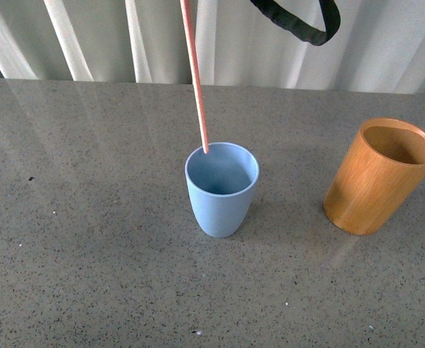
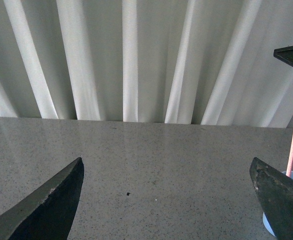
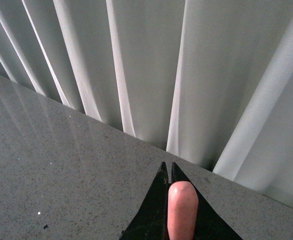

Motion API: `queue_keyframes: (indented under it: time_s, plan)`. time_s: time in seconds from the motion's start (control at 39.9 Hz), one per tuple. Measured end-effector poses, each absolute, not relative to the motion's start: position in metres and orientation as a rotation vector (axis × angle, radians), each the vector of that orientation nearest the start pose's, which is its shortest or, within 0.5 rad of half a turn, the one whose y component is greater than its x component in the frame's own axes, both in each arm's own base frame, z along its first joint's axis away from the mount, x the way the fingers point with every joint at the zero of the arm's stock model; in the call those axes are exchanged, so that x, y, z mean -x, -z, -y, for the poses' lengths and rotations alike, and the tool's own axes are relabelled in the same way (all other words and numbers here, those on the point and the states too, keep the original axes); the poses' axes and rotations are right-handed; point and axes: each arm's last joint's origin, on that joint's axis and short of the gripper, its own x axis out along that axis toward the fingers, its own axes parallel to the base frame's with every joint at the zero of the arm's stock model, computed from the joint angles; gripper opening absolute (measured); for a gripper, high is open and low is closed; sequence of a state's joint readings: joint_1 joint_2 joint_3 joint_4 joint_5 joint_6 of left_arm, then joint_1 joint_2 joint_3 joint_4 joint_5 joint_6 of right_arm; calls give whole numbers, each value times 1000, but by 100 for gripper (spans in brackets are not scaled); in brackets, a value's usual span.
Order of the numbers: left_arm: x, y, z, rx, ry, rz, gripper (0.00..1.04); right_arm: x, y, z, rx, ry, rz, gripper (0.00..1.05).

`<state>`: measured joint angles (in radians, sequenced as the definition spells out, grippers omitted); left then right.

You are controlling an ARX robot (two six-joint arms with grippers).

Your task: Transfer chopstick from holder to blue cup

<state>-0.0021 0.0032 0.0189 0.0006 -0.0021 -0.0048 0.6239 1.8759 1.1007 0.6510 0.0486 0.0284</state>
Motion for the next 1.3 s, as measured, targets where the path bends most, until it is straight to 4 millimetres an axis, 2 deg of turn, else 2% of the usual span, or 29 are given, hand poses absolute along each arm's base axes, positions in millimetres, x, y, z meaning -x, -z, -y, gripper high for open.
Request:
queue_keyframes:
  time_s: [0.25,0.6,0.78,0.85,0.95,1.0,1.15,1.3]
  plan:
    - [-97,-170,0,5,0,16,98,-337,-205,-244,11,-575,-132,1]
    - [-97,-170,0,5,0,16,98,-343,-169,-245,3,-533,-204,1]
    - [-97,-170,0,5,0,16,98,-341,-159,-243,-25,-495,-232,34]
    - [-97,-170,0,5,0,16,98,-340,-159,-242,-35,-484,-235,42]
    - [-97,-170,0,5,0,16,98,-336,-168,-232,-46,-450,-225,64]
    - [-97,-170,0,5,0,16,98,-332,-178,-222,-48,-419,-213,74]
    - [-97,-170,0,5,0,16,98,-322,-202,-193,-57,-334,-173,95]
    - [-97,-170,0,5,0,16,98,-298,-230,-137,-63,-199,-151,95]
